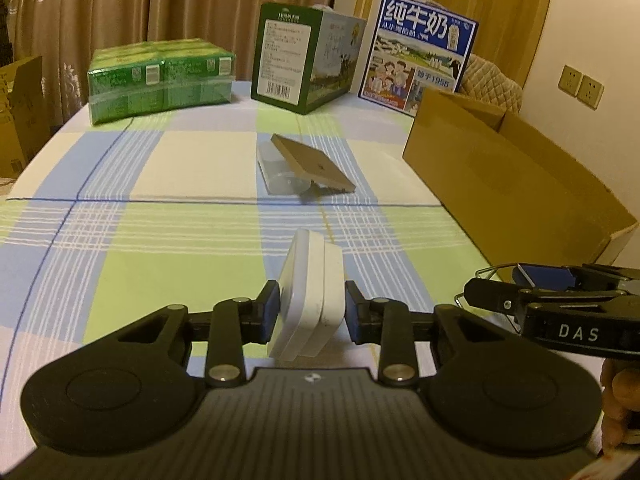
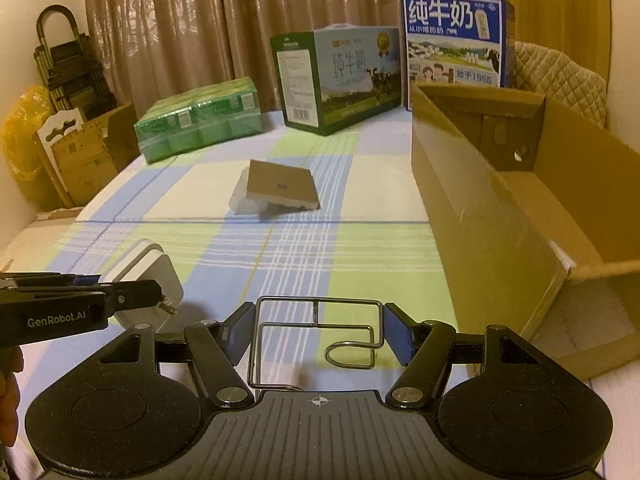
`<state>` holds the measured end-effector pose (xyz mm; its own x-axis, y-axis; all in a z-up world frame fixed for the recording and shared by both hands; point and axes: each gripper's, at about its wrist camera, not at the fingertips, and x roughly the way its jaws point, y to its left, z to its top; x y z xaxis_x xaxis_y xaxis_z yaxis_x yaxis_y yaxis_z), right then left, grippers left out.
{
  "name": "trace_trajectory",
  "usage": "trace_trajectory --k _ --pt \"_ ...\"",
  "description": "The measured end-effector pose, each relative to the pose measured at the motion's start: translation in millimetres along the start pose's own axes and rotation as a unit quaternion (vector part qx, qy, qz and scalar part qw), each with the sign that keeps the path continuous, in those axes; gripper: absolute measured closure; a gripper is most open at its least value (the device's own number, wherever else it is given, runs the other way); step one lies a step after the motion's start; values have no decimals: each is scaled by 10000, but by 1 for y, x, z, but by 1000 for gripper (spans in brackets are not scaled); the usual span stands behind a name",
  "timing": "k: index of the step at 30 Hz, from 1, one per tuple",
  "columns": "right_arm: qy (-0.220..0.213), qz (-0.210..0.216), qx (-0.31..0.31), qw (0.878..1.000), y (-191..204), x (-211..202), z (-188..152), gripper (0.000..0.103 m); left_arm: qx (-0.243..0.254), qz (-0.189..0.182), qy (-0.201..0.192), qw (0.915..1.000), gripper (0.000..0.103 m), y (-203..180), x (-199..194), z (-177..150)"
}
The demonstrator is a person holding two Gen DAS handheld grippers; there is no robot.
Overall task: Organize rigid objects
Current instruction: 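Lift the white charger with the left gripper while the right carries the wire stand, then carry the charger and wire stand over the cardboard box with both tools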
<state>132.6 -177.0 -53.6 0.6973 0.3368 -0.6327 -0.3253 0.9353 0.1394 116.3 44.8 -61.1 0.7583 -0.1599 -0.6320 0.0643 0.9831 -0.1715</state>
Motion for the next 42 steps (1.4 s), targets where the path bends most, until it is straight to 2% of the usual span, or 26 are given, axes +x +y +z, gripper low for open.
trace_trajectory --k 9,19,31,42 --pt "-268 3 -89 9996 6 -35 11 38 -200 56 -97 9997 74 -16 -40 -1" --pt "-393 -23 -43 9992 6 -75 5 38 -202 27 -205 9996 74 -39 -78 -1" --pt "-482 -59 50 9988 0 -103 0 38 -123 -43 -288 9995 74 -60 -101 0" --pt "-584 -83 103 9982 -5 -115 0 38 -90 -134 -307 9994 74 -71 -105 5"
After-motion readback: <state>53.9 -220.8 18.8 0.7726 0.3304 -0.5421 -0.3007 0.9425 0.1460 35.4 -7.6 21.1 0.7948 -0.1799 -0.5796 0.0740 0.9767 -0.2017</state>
